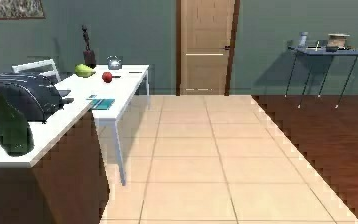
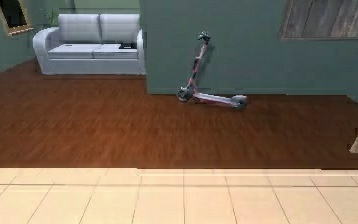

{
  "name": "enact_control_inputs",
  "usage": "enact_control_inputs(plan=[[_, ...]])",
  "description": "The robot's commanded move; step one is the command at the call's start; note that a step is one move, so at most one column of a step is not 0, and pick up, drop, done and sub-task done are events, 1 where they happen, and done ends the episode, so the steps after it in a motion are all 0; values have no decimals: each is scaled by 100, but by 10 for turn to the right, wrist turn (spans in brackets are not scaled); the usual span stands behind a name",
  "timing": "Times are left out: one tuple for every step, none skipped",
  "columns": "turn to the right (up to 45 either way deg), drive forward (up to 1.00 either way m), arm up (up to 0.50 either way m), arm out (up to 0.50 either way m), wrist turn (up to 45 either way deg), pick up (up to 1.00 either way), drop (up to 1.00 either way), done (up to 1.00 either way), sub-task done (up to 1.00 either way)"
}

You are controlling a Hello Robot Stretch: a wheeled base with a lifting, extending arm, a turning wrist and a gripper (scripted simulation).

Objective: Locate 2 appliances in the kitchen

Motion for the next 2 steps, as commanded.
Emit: enact_control_inputs(plan=[[0, 50, 0, 0, 0, 0, 0, 0, 0], [-450, 0, 0, 0, 0, 0, 0, 0, 0]])
